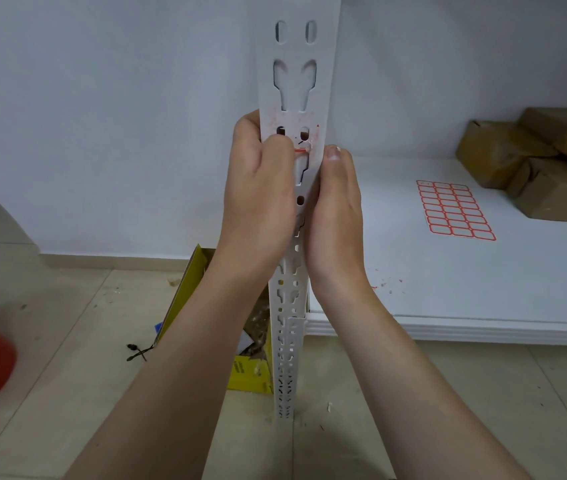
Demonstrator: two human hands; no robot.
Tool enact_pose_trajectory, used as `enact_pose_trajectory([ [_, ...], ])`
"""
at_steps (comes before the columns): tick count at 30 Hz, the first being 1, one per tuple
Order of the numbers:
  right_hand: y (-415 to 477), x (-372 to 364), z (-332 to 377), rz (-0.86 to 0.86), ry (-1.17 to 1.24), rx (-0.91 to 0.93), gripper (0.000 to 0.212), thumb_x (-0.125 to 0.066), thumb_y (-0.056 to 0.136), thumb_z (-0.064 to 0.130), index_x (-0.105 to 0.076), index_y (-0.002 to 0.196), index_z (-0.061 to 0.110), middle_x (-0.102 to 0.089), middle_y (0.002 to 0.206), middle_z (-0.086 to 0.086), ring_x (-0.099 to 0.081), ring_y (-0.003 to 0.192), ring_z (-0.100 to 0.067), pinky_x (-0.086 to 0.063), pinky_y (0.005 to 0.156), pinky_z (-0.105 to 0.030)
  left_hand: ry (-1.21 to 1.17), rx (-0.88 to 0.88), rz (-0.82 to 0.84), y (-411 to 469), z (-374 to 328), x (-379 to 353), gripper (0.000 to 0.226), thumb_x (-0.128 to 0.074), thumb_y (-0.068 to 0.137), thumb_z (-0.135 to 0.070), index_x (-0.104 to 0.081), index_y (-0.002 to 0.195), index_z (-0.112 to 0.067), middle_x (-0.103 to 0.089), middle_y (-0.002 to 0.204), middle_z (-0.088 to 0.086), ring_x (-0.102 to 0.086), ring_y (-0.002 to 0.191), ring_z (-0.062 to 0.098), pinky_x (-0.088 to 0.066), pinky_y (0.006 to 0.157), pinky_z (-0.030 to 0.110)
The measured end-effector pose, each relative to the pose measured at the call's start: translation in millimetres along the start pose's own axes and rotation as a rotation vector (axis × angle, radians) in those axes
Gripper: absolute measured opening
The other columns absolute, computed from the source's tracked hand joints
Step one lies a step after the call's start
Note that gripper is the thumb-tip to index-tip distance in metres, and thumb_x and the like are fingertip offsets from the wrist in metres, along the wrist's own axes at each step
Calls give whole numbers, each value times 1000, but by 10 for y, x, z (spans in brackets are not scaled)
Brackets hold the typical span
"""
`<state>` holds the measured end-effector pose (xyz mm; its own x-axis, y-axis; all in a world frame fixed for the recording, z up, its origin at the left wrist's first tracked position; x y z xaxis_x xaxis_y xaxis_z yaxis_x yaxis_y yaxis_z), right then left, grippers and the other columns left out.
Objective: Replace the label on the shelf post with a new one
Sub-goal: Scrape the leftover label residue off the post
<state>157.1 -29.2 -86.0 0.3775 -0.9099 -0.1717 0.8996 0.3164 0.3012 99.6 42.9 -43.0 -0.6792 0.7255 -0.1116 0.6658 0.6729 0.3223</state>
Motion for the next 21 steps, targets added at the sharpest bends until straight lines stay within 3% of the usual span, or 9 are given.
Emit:
enact_pose_trajectory([
  [3,-4,5,4,-7,-4,11,29,-33,107,40,-56,95,28,-61,78,25,-58,79,5,-47,78,-18,8,-4,13,-4,5,-3,23,-37,103,-2,-56,115,-8,-59,82,-10,-59,62,-9,-46,55,9],
  [5,-5,4,-1,-6,-1,12,29,-33,103,43,-56,94,27,-60,78,22,-57,78,3,-47,79,-23,7,-6,23,-8,8,-7,25,-37,104,-2,-56,120,-5,-61,85,-9,-60,65,-9,-47,57,9],
  [10,-3,-2,3,-5,18,18,30,-33,101,44,-57,95,25,-59,82,16,-58,80,0,-49,83,-28,6,-26,51,-2,-3,-12,21,-38,103,0,-53,115,-7,-59,84,-9,-59,65,-8,-47,58,9],
  [18,-7,3,15,-13,10,17,30,-33,99,44,-56,93,25,-58,83,15,-56,79,0,-47,80,-25,38,-68,47,19,-3,-17,15,-39,102,0,-50,109,-9,-55,81,-8,-55,62,-6,-45,57,11],
  [21,-4,16,8,-17,0,6,30,-34,108,39,-57,96,23,-58,82,16,-56,77,4,-47,76,-17,47,-83,47,20,13,-26,18,-38,103,1,-51,113,-6,-56,85,-8,-57,65,-9,-46,59,9],
])
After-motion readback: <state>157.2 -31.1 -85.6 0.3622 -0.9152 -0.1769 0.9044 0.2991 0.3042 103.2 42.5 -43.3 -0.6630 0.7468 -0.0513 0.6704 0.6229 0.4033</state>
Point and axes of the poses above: each hand's wrist, its own y-axis towards the middle knuckle, its own x-axis out of the back of the hand, z = x × y, the point moved 7 cm from there along y, towards the middle knuckle
